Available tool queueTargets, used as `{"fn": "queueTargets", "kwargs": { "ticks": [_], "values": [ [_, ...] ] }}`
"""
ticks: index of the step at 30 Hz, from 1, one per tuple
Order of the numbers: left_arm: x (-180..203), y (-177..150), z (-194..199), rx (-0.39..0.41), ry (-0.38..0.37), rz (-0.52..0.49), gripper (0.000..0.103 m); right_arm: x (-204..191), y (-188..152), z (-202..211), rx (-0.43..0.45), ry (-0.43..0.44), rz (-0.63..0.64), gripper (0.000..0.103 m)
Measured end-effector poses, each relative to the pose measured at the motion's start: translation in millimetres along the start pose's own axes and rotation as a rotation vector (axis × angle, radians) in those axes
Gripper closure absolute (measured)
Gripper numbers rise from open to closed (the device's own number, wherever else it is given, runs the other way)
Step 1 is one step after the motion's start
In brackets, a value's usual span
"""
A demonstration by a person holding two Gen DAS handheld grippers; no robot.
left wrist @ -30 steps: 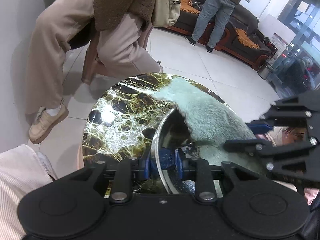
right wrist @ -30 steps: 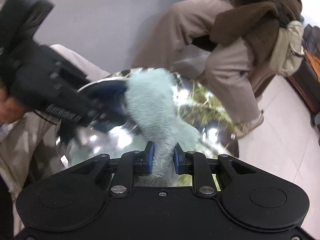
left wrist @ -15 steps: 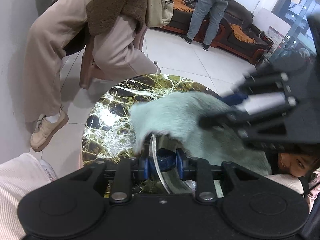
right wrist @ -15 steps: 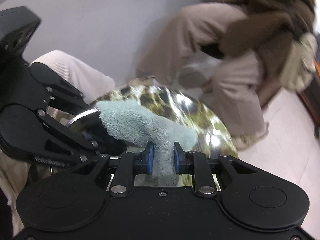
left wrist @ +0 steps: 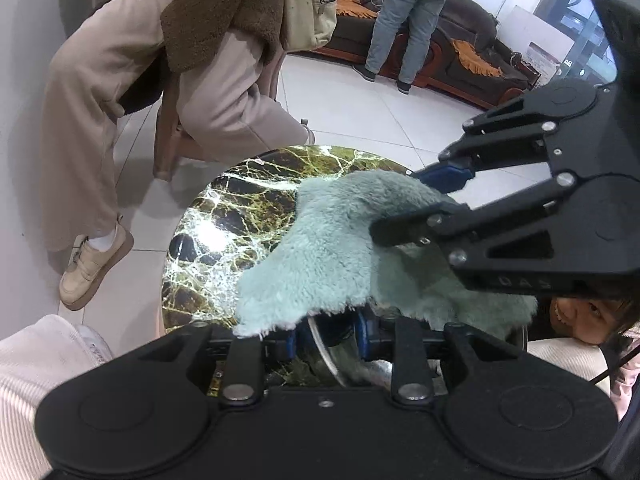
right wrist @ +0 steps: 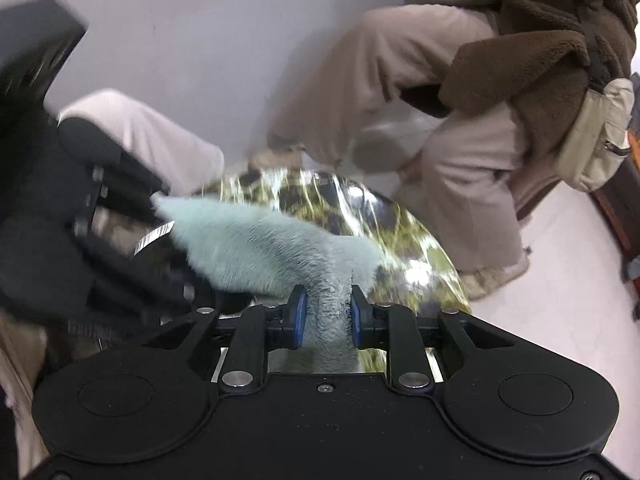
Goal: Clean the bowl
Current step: 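Hold the bowl rim with the left gripper while the right gripper sweeps the towel along the inner wall, then hold the bowl rim with the left gripper while the right gripper wipes the towel toward the clamped rim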
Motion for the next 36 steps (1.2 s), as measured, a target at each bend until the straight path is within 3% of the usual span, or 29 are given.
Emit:
{"fn": "queueTargets", "kwargs": {
  "ticks": [5, 7, 10, 12, 17, 19, 24, 29, 32, 36],
  "values": [
    [-3, 0, 0, 0.007, -0.015, 0.039, 0.078, 6, -49, 12, -0.042, 0.01, -0.176, 0.08],
    [-2, 0, -2, 0.002, -0.03, 0.042, 0.078, -1, -57, 20, -0.05, -0.017, -0.184, 0.079],
    [1, 1, -1, 0.007, -0.007, 0.009, 0.075, -10, -49, 20, -0.079, -0.111, -0.105, 0.078],
    [-1, 2, -1, 0.006, -0.004, 0.007, 0.076, -2, -36, 16, -0.059, -0.123, -0.1, 0.079],
    [-2, 0, 2, 0.005, 0.012, 0.002, 0.076, 19, -16, 6, 0.0, -0.112, -0.147, 0.08],
    [-2, -1, 2, 0.011, 0.019, 0.015, 0.076, 27, -26, 6, 0.01, -0.07, -0.24, 0.081],
    [-2, -1, 0, 0.014, 0.007, 0.033, 0.076, 8, -58, 20, -0.02, -0.038, -0.289, 0.079],
    [2, -2, 3, 0.021, 0.034, -0.002, 0.076, 6, -33, 21, -0.015, -0.138, -0.173, 0.078],
    [1, -5, 6, 0.017, 0.04, 0.012, 0.076, 17, -17, 19, 0.03, -0.132, -0.186, 0.08],
    [-1, -6, 6, 0.024, 0.042, 0.033, 0.076, 30, -27, 13, 0.049, -0.1, -0.274, 0.08]
  ]
}}
Point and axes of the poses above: each gripper's, at about its wrist camera, not at the fingertips, and z roughly against the way its jaws point, x to its right, y to its top, the point moved 8 cm from there along -z, roughly the way its jaws point, and after that the axes turned 1 degree about z, right-handed, at the moved point
